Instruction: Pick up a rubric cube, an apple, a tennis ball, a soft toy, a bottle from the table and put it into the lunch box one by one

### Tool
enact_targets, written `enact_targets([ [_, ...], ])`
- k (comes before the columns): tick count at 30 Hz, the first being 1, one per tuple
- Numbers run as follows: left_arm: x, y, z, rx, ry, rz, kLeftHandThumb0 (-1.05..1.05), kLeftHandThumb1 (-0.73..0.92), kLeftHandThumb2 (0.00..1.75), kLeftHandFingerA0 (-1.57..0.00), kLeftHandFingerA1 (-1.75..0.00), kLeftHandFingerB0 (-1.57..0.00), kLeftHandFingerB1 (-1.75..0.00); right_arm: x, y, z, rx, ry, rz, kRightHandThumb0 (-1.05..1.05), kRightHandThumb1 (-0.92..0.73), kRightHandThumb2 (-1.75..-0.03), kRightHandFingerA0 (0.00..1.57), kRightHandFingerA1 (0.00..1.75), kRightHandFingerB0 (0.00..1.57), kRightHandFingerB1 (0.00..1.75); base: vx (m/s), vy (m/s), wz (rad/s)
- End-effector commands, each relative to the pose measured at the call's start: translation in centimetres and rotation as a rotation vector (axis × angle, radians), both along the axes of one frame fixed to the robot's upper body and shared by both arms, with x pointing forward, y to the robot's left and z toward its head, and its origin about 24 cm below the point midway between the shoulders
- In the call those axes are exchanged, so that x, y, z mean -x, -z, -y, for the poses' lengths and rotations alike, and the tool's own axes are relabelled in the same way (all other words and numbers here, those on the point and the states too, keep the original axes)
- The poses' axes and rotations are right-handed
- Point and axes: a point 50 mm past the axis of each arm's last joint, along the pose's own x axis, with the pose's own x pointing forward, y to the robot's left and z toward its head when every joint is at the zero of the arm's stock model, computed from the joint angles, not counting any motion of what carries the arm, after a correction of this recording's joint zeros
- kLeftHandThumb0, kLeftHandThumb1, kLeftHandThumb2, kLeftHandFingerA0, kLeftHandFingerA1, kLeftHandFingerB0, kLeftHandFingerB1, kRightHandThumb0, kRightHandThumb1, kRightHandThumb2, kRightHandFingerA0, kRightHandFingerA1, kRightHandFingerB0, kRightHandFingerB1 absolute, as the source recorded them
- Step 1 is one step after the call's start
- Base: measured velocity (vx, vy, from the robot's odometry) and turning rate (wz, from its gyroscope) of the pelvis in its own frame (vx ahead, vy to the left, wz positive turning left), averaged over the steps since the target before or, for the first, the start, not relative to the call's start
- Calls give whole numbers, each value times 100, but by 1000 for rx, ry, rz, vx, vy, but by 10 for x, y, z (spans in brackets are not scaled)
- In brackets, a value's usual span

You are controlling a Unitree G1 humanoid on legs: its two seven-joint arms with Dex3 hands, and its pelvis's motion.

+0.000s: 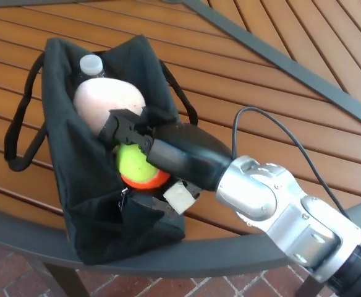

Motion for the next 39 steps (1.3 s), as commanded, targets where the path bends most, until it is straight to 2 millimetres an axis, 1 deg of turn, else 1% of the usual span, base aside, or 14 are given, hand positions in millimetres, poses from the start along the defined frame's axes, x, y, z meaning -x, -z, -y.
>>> enact_targets([
  [1,2,0,-5,2,3,9,4,47,113,-106,-122,-93,-103,0,20,10,166,-39,81,-26,-51,-81,93,171,82,120,0,0,0],
  [4,3,0,-4,-3,23,5,4,46,115,-105,-121,-93,-103,-1,19,9,207,-56,114,-25,-53,-79,95,163,85,111,0,0,0],
  [6,2,0,-2,-1,24,3,4,50,108,-105,-120,-91,-102,-3,13,6,202,-69,149,-25,-54,-91,95,175,69,155,0,0,0],
  [7,2,0,-1,6,14,4,4,49,112,-104,-123,-92,-105,-5,8,4,206,-67,162,-38,-69,-67,94,174,69,96,0,0,0],
  [10,0,0,-1,-2,14,7,6,48,113,-106,-121,-93,-103,-12,-7,4,216,-52,196,-37,-46,-94,120,134,75,86,0,0,0],
  [12,2,0,-3,-1,16,0,5,50,111,-103,-120,-91,-102,-20,-14,8,208,-25,211,-33,-48,-100,121,132,80,96,0,0,0],
  [13,3,0,-3,3,11,1,4,52,109,-105,-120,-91,-104,-23,-16,8,214,-18,221,-29,-61,-75,89,175,70,148,0,0,0],
  [19,3,-1,-2,3,8,9,5,49,109,-106,-120,-93,-105,-28,-19,8,227,-12,254,-27,-61,-75,88,175,66,162,0,0,0],
  [20,4,-1,-2,-23,36,-3,6,50,106,-105,-116,-94,-100,-26,-21,4,224,-23,265,-37,-65,-65,88,169,76,88,0,0,0],
  [25,5,2,-1,-50,64,-16,8,47,112,-107,-119,-96,-103,-19,-24,-8,211,-67,284,-39,-63,-66,88,164,79,78,0,0,0],
  [26,6,2,-1,-42,63,-17,9,45,118,-110,-124,-98,-106,-17,-26,-14,209,-75,280,-35,-65,-64,90,175,65,107,0,0,0],
  [35,9,4,-1,-35,83,-25,7,45,117,-106,-123,-95,-104,-18,-32,-25,211,-72,254,-41,-45,-93,121,136,77,88,0,0,0],
  [36,10,3,-2,-34,92,-26,5,46,117,-106,-123,-94,-104,-19,-30,-24,223,-70,251,-35,-64,-69,90,175,70,148,0,0,0],
  [39,10,3,-2,-36,105,-29,6,46,115,-106,-121,-93,-102,-17,-24,-24,246,-73,245,-34,-62,-70,90,175,72,156,0,0,0],
])
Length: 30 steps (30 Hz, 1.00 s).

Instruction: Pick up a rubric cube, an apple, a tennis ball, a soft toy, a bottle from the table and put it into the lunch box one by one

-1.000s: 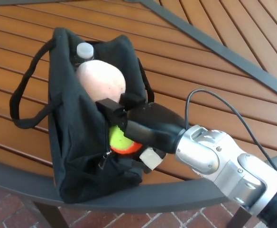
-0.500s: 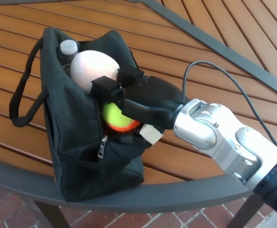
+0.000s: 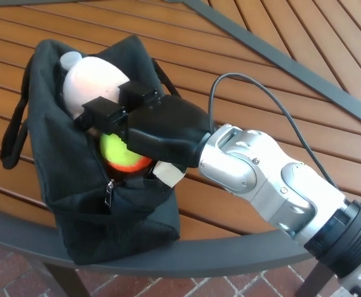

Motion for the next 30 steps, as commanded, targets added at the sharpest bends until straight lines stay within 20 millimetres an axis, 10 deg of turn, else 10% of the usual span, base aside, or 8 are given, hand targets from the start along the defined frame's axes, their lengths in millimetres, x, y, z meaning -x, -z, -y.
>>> enact_targets([
  [1,4,-2,0,-9,52,21,6,46,115,-106,-121,-93,-102,0,4,-1,60,1,-5,-34,-62,-70,90,175,72,156,0,0,0],
  [2,3,-2,0,-10,60,14,6,47,113,-104,-119,-92,-100,1,7,-2,118,7,12,-36,-70,-70,73,136,55,89,0,0,0],
  [7,3,-2,1,-3,49,13,5,48,111,-103,-119,-91,-101,1,9,-2,194,30,20,-40,-72,-67,58,108,41,72,0,0,0],
  [8,4,-1,2,-1,47,7,4,50,109,-103,-119,-91,-101,0,10,-2,274,56,71,-53,-57,-57,0,55,14,49,0,0,0],
  [12,3,-1,2,-16,53,11,5,47,109,-107,-118,-95,-101,-2,9,0,359,92,138,-81,-42,-70,0,0,2,39,0,0,0],
  [13,3,-1,1,-18,58,28,6,47,116,-109,-125,-95,-104,-4,6,1,422,127,168,-84,-45,-86,0,26,0,25,0,0,0],
  [30,10,-3,2,-44,64,21,7,56,102,-103,-117,-93,-97,-13,-20,0,431,269,194,-105,-58,-96,0,29,0,4,0,0,0],
])
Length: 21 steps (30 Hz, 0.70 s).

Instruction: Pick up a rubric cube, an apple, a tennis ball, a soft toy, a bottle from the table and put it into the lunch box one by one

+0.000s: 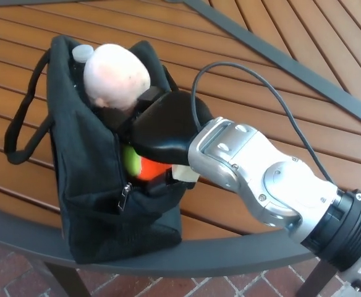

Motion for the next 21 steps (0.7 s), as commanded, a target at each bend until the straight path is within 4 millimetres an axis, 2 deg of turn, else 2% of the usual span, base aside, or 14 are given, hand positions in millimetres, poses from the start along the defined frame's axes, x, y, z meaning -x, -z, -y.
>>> enact_targets([
  [1,2,-3,1,-11,24,32,8,56,102,-102,-117,-94,-97,-9,-20,0,-20,93,-11,-105,-60,-98,0,34,0,9,0,0,0],
  [2,2,-3,1,-7,20,30,8,56,102,-102,-117,-94,-97,-10,-26,-1,-32,106,-35,-105,-60,-98,0,34,0,9,0,0,0],
  [3,2,-2,1,2,12,30,8,57,101,-103,-117,-93,-98,-12,-32,-3,-46,117,-47,-96,-68,-74,0,0,0,0,0,0,0],
  [4,3,-2,1,8,7,31,8,57,101,-103,-117,-93,-98,-13,-36,-4,-54,123,-54,-96,-68,-74,0,0,0,0,0,0,0],
  [5,3,-2,1,11,3,32,5,57,101,-104,-119,-94,-99,-15,-44,-5,-91,135,-75,-105,-66,-103,0,38,0,13,0,0,0],
  [7,4,-3,2,10,10,38,7,54,107,-107,-121,-95,-101,-17,-52,-7,-138,141,-92,-105,-69,-106,0,39,0,13,0,0,0],
  [10,6,-2,2,16,-1,36,8,53,108,-108,-123,-97,-102,-21,-64,-10,-217,136,-115,-96,-64,-94,0,34,0,9,0,0,0],
  [11,7,-2,2,13,-3,30,9,51,110,-107,-123,-97,-103,-22,-69,-11,-263,130,-123,-69,-72,-77,0,0,2,12,0,0,0],
  [13,7,-2,1,9,5,27,9,51,110,-107,-123,-97,-103,-23,-70,-11,-289,123,-115,-69,-72,-77,0,0,2,12,0,0,0],
  [14,7,-1,1,7,10,24,8,51,108,-104,-120,-95,-100,-25,-73,-11,-345,96,-82,-53,-72,-61,0,67,25,60,0,0,0],
  [16,7,-1,0,-7,27,14,7,53,104,-103,-118,-94,-99,-28,-79,-11,-455,49,-23,-48,-71,-59,4,83,34,61,0,0,0],
  [19,7,-1,0,-13,31,12,7,53,104,-103,-118,-94,-99,-29,-80,-11,-467,43,-18,-48,-71,-59,4,83,34,61,0,0,0],
  [20,6,-1,0,-5,21,22,8,52,107,-106,-121,-97,-101,-30,-82,-11,-509,13,-49,-40,-68,-63,51,99,56,80,0,0,0],
  [21,5,-1,0,1,14,30,8,52,107,-106,-121,-97,-101,-30,-85,-11,-543,-10,-71,-40,-68,-63,51,99,56,80,0,0,0],
])
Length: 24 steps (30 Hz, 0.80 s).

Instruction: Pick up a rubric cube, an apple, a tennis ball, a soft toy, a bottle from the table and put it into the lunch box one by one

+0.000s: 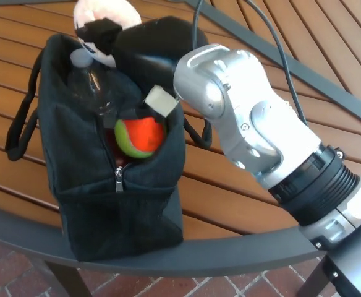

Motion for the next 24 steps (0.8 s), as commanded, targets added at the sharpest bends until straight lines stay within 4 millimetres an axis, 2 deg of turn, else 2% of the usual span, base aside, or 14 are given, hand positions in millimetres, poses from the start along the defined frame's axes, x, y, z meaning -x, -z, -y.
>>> enact_targets([
  [1,-1,-3,0,8,15,54,8,52,107,-106,-121,-97,-101,-3,-21,-4,-260,-134,30,-40,-68,-63,51,99,56,80,0,0,0],
  [2,-1,-3,0,8,15,54,8,52,107,-106,-121,-97,-101,-3,-21,-4,-262,-135,31,-40,-68,-63,51,99,56,80,0,0,0],
  [3,-2,-3,0,26,2,65,9,53,106,-103,-122,-95,-102,3,-17,-8,-297,-218,-14,-37,-57,-70,75,119,75,89,0,0,0],
  [7,-6,-2,0,1,22,44,7,53,104,-100,-118,-93,-98,7,-14,-10,-293,-261,-35,-46,-59,-65,73,118,82,85,0,0,0],
  [8,-6,-2,0,-8,34,39,4,56,98,-103,-115,-93,-96,8,-12,-10,-286,-267,-40,-46,-59,-64,67,109,82,85,0,0,0],
  [9,-6,-3,0,-18,47,33,4,56,98,-103,-115,-93,-96,10,-10,-10,-277,-274,-46,-46,-59,-64,67,109,82,85,0,0,0],
  [11,-6,-3,-1,-21,59,35,3,58,95,-103,-114,-91,-94,13,-4,-9,-279,-301,-51,-46,-58,-66,69,115,79,90,0,0,0],
  [12,-6,-3,-1,-22,61,34,1,59,93,-102,-115,-90,-93,15,-1,-8,-279,-310,-49,-46,-56,-65,72,125,80,92,0,0,0],
  [17,-5,-3,-2,-20,57,27,5,56,98,-101,-115,-93,-96,23,12,-9,-247,-364,-22,-48,-64,-63,70,129,78,91,0,0,0],
  [18,-5,-3,-2,-14,48,31,7,56,101,-102,-117,-93,-97,26,16,-9,-235,-387,-13,-46,-63,-62,67,118,78,89,0,0,0],
  [19,-5,-4,-2,-9,42,33,7,56,101,-102,-117,-93,-97,26,16,-9,-233,-392,-13,-46,-63,-62,67,118,78,89,0,0,0],
  [20,-5,-4,-2,-7,46,36,6,54,101,-103,-117,-94,-97,28,16,-9,-224,-405,-4,-48,-46,-93,73,96,78,88,0,0,0],
  [23,-4,-4,-2,-13,46,32,6,56,98,-101,-115,-92,-95,33,18,-11,-207,-437,18,-49,-46,-94,72,96,78,88,0,0,0],
  [24,-4,-3,-1,-8,34,32,8,54,101,-102,-116,-93,-96,34,18,-11,-202,-443,20,-48,-65,-62,64,103,78,90,0,0,0],
])
